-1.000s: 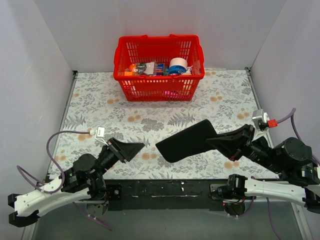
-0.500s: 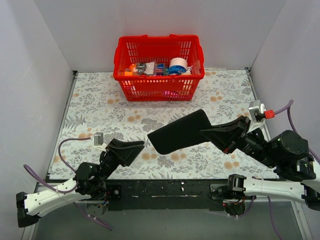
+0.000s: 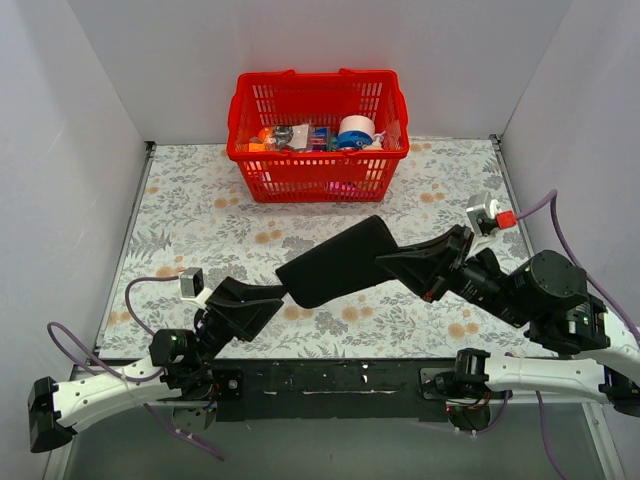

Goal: Sort the hair-cutting tools
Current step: Adjust the hairdressing tool bag.

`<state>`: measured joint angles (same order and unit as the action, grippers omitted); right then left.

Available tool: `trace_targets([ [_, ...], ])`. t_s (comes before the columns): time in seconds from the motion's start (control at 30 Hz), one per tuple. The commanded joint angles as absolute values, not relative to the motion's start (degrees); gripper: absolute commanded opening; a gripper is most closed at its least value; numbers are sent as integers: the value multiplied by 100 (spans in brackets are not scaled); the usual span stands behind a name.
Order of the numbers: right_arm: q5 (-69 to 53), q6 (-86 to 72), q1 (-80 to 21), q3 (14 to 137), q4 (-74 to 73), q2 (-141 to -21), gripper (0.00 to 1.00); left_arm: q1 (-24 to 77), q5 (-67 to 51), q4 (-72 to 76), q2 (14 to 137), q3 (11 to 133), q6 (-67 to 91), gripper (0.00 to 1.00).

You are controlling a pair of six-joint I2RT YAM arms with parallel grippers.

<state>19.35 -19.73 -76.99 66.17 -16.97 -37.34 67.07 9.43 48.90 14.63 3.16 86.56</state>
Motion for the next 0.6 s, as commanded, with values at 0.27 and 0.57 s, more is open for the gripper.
trace_targets([
  [0.27,1503,-2127,-7725,7198,-729,-4008,1,6697,589,5353,1574,220,8464,49],
  [0.57,1292,-2153,-7717,7436,-879,-4105,1,6697,756,5212,1669,220,8288,52],
])
